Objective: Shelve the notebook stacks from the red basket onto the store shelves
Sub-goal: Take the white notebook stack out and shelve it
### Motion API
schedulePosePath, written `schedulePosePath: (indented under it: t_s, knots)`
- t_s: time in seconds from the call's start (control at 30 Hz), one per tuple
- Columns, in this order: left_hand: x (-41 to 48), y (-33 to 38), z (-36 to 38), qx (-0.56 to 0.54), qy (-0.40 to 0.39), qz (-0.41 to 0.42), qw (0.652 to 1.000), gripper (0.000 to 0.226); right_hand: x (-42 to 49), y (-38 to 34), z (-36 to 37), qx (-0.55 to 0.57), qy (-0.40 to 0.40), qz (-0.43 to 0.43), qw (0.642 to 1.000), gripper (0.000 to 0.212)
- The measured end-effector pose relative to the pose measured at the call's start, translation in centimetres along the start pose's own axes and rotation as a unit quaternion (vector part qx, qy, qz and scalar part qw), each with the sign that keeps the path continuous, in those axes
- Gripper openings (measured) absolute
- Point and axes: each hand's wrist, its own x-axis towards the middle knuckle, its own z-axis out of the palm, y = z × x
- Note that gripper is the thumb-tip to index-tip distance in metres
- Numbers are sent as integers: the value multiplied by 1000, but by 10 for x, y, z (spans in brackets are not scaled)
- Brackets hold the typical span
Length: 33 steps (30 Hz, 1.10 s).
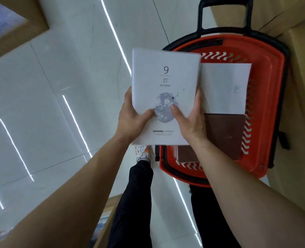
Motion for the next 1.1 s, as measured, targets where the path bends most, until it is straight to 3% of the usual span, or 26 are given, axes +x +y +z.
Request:
schedulePosePath:
  t_s: [0.17,0.33,0.57,0.83,1.1]
  knots:
    - [0,-1,4,8,22,-39,999,81,4,-2,6,36,21,15,999,126]
    - [-2,3,9,15,50,-46,998,76,7,-3,7,19,40,4,999,112]
    - [-31,35,2,15,41,-41,998,77,-23,-25,-27,-10,41,9,999,112]
    - [-94,172,-40,4,-17,29,999,81,-101,-146,-128,1,70,2,998,110]
    - [-177,308,-77,4,-77,125,989,79,-205,-251,-228,75,164,-34,983,97]
